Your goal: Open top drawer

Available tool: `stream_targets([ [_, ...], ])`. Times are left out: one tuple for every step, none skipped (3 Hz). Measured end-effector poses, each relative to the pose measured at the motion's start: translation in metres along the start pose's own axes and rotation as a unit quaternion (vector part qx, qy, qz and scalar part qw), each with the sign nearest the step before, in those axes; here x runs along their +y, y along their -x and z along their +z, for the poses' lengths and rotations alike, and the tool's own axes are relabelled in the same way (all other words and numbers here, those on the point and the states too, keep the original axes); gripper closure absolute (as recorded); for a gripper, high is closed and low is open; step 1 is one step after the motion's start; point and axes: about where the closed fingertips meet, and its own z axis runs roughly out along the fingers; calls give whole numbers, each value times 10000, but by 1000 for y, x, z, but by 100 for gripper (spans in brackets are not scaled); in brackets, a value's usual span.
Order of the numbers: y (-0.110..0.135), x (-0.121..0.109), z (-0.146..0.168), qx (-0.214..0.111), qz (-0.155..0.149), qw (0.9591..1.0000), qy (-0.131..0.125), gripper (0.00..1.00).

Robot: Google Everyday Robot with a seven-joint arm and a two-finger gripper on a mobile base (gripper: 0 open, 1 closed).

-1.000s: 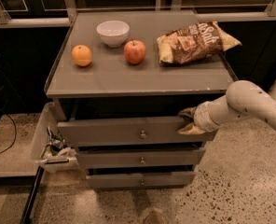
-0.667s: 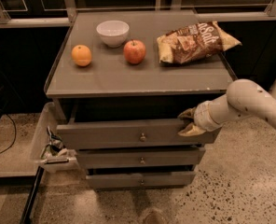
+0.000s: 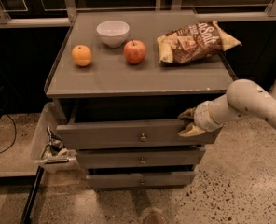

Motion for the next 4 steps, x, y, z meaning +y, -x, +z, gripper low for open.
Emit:
stream_targets([
  [0, 0, 0, 0, 0, 10000, 0, 36],
  [-7, 15, -8, -144, 144, 9998, 80, 13],
  [-26, 46, -34, -194, 392, 9990, 18, 15],
  [-42, 70, -50, -219, 622, 9978, -41, 38],
])
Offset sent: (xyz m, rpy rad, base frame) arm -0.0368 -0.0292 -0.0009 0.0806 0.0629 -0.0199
